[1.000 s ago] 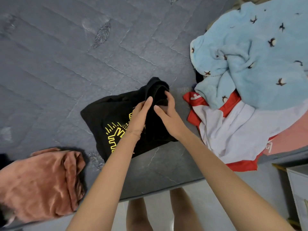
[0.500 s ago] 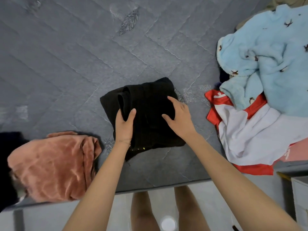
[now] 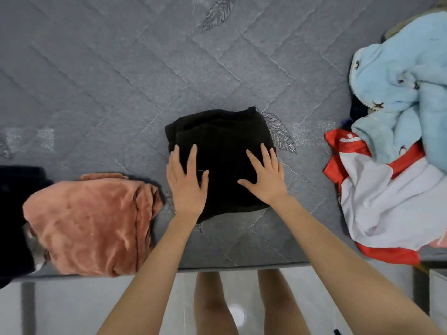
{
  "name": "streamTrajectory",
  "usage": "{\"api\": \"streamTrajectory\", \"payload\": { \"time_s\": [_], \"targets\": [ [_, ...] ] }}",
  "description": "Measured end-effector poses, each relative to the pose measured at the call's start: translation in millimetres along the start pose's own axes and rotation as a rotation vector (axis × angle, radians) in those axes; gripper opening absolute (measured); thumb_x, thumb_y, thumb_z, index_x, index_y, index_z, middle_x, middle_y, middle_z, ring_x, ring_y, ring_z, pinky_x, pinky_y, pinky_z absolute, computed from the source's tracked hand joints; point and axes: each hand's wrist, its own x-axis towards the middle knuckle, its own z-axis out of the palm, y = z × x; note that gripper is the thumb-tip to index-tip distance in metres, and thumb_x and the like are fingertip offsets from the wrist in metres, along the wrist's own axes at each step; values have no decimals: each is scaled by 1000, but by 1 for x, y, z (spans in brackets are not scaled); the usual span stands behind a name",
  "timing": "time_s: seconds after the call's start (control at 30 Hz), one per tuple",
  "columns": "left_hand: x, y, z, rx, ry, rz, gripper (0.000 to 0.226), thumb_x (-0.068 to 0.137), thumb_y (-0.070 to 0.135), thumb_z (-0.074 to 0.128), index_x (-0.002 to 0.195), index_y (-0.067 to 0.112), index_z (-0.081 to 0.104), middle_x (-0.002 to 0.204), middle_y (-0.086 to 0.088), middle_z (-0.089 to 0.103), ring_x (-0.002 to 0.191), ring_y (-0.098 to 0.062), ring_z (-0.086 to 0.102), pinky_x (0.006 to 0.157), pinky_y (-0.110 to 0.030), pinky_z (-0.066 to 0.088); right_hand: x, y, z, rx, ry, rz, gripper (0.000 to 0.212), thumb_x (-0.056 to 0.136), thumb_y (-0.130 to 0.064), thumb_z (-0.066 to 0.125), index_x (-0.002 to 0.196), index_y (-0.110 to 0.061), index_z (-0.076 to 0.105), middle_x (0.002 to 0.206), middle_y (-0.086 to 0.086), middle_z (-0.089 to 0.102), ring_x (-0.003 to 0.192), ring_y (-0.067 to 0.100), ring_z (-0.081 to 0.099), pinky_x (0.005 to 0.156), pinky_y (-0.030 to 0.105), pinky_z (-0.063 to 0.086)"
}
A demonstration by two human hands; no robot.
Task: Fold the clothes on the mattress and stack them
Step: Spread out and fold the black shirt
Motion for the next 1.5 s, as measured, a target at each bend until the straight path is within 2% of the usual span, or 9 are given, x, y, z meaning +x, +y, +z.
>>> {"api": "streamTrajectory", "payload": {
  "time_s": [0.2,0.37,0.5,0.7,0.87,1.03,1.13,1.27,1.5],
  "targets": [
    [-1,-11,32,430,-464,261,68,97,53,39,155,32,10,162,-9,-11,149,-28,-13,119,-55,-1,1,10,2,81,24,133,86,90,-55,60,156,-36,9,164,4,-13,151,28,-9,121,51,8],
    [-11,-19,26,233,-363,256,62,96,37,53,152,27,29,162,-11,4,150,-30,2,118,-51,3,1,15,0,188,-6,146,92,88,-49,66,156,-37,6,164,4,-12,151,29,1,120,49,13],
    [-31,-28,10,-129,-176,-151,79,90,30,65,154,19,20,160,-15,13,147,-31,14,118,-45,16,-12,16,-1,579,85,264,104,81,-28,79,156,-22,7,159,8,20,146,23,22,118,38,22],
    [-43,-37,11,-662,-250,-823,78,84,31,73,141,2,29,139,-14,48,127,-25,49,101,-25,39,-33,27,6,848,-25,540,60,79,-28,81,126,-13,48,121,1,60,108,17,58,87,25,42],
    [-27,-51,11,-653,-369,-867,56,77,39,79,118,5,63,114,-7,67,103,-18,63,85,-25,50,-32,34,1,934,-176,590,65,75,-27,84,122,-22,39,115,-8,58,105,12,58,89,26,45],
    [-8,-54,3,-678,-573,-901,64,77,38,79,128,6,58,118,-6,64,96,-13,56,82,-21,41,-24,27,-8,1018,-281,685,51,81,-23,77,122,-23,47,118,-2,65,103,17,65,88,43,57],
    [-5,-48,0,-760,-633,-976,46,78,36,78,115,14,61,109,-1,64,87,-9,59,77,-21,44,-21,17,-13,1072,-253,762,44,82,-25,75,121,-14,56,106,2,69,91,16,66,71,31,55],
    [-11,-43,-11,-1006,-549,-1055,33,77,31,78,105,21,63,112,-5,69,100,-17,66,74,-31,56,-7,-7,-30,1355,-204,861,20,85,-19,72,101,-16,62,83,-1,64,68,10,60,44,17,45],
    [17,-15,-46,-1539,-404,-1180,40,87,26,63,124,10,59,117,-13,66,103,-30,65,75,-42,57,21,-45,-76,1633,-39,888,12,89,-26,63,79,-24,57,62,-6,58,53,7,54,39,13,39]
  ]
}}
